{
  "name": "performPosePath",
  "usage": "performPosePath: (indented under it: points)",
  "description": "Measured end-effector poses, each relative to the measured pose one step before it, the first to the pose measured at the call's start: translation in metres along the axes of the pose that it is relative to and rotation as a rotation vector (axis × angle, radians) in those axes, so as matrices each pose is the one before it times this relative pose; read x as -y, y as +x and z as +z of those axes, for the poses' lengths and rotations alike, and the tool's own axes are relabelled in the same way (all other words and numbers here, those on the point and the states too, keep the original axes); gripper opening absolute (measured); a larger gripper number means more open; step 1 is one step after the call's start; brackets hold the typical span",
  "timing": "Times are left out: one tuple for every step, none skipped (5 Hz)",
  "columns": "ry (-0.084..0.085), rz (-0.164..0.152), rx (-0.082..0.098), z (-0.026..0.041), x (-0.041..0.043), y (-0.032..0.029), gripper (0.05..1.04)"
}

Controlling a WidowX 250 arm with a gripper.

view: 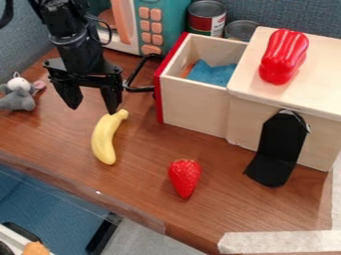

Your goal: Pick red object on the table and put it inside the drawer

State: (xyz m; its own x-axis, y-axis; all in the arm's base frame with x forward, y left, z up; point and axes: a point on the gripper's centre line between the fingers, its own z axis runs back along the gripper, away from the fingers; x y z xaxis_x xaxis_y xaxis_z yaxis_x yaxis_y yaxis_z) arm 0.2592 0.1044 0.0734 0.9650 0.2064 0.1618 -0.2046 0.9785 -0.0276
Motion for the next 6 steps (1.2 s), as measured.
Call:
performPosePath:
  points:
    - [-0.0069,0.002,-0.0274,-0.00735,0.00348,-0.00453,1.001]
    - [-0.0131,-0.1439,-0.0022,-0.00699,0.04907,-0.00965,1.001]
    - [-0.0067,-0.0351,0.0383,0.00353,0.02963,0.00258,1.001]
    - [0.0008,-0.0493,0.0303,-0.00429,0.03427,0.0053,1.001]
    - [0.0069,-0.0176,-0.04,-0.01427,0.01586,-0.00773,1.001]
    - [0.0176,-0.0489,-0.028,-0.01189,0.01915,-0.01593,1.001]
